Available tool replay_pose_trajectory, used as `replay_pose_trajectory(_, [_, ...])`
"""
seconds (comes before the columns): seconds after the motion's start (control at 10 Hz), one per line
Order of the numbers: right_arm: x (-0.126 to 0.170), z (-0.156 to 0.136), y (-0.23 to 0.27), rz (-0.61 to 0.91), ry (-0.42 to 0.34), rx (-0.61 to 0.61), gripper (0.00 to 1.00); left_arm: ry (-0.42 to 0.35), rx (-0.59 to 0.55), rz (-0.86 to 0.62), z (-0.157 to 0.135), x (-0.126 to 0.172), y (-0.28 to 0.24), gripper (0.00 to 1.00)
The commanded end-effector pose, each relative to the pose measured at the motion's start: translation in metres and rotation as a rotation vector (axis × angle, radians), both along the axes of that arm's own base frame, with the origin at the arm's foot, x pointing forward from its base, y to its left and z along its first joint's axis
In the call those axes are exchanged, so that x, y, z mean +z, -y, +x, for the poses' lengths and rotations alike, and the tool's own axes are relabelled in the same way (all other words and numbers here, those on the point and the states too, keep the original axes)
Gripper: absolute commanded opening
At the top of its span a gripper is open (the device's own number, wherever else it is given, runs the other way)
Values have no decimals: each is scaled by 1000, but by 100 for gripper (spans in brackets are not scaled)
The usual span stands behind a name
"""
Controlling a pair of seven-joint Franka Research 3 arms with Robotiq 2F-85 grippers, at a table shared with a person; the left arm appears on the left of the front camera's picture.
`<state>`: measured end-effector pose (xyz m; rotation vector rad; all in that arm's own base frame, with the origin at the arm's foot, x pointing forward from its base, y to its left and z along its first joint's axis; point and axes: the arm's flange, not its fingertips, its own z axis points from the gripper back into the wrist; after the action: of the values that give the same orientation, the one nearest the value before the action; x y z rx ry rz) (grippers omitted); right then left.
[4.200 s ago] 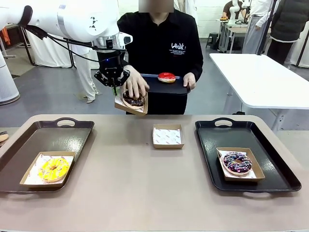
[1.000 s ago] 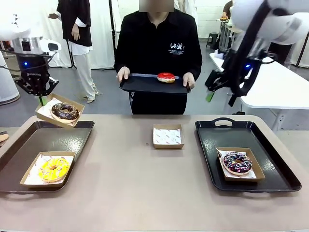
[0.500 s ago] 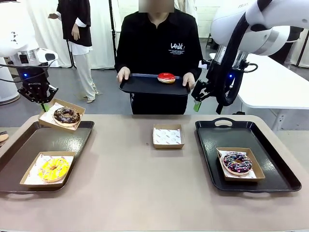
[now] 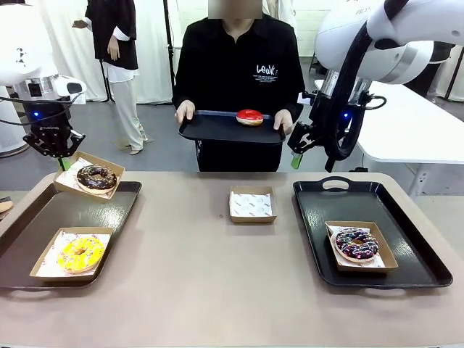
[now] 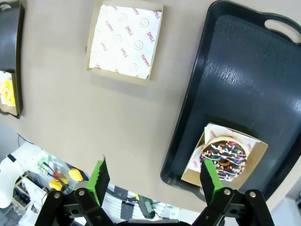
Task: Individually package the donuts and arrange them on the tray.
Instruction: Place the picked Paper togo box on the Handle tray while simultaneously picking up another Paper togo box from the table with the other hand.
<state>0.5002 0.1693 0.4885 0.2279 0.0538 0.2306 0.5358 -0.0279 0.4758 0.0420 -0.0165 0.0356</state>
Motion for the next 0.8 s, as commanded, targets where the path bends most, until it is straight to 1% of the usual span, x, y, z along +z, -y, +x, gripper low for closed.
replay_pose_trajectory(0.0, [1,1,-2,-20,-5,-8,100,-3,19,20,0,4,-1,1])
replay_pose_trajectory(0.3, [1,1,-2,-20,-5,-8,100,-3,19,20,0,4,-1,1])
replay_pose_trajectory(0.4, [0,0,0,0,0,0,100,1,0,0,0,0,0,1])
replay_pose_trajectory(0.6, [0,13,-35,-84,-11,-181,100,-18,22,-11,13,-4,-6,1])
replay_pose_trajectory(0.7, [-2,23,-55,-127,-15,-243,100,-26,16,-22,19,-6,-10,1])
